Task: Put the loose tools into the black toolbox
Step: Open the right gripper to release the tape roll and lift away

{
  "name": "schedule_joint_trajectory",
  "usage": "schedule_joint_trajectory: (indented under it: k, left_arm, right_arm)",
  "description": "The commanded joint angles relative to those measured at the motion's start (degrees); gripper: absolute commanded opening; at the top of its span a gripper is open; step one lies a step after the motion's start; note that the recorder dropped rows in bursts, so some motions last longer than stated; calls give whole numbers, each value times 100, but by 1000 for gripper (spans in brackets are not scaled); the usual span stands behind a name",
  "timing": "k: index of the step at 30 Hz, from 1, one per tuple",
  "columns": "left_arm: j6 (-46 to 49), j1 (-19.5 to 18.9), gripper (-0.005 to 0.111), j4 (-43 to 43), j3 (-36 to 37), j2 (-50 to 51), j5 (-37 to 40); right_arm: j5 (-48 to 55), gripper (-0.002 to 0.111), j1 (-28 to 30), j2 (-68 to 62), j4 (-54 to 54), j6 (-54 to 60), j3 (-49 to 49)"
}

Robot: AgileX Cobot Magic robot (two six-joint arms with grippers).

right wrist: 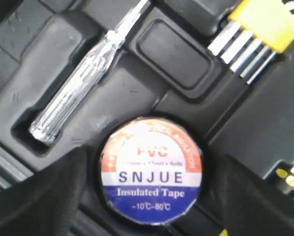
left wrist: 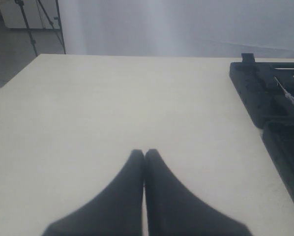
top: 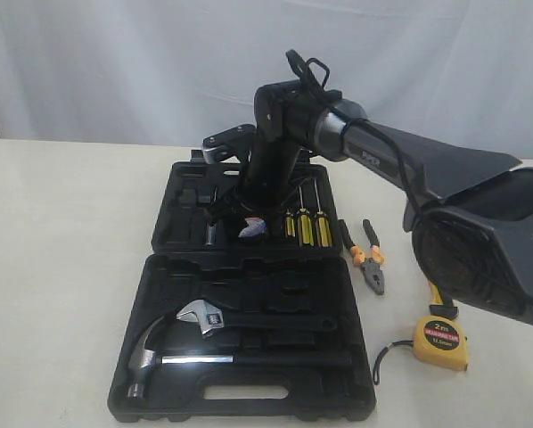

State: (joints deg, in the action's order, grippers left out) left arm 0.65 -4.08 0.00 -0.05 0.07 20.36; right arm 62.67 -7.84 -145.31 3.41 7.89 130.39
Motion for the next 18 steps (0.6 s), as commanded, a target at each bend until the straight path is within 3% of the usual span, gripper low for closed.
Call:
schedule_joint_trajectory:
  k: [1, 4, 9, 18]
  left_arm:
    - [-23, 15, 0, 0, 5, -7, -74]
    - [-23, 15, 0, 0, 5, -7, -74]
    - [-23, 15, 0, 0, 5, -7, -74]
    - [-23, 15, 0, 0, 5, -7, -74]
  right_arm:
    - [89, 69, 39, 315, -142, -40, 11]
    - [167, 56, 39, 567, -226, -99, 11]
    - [334, 0, 39, 761, -226, 93, 11]
    - [462, 0, 39, 90, -226, 93, 11]
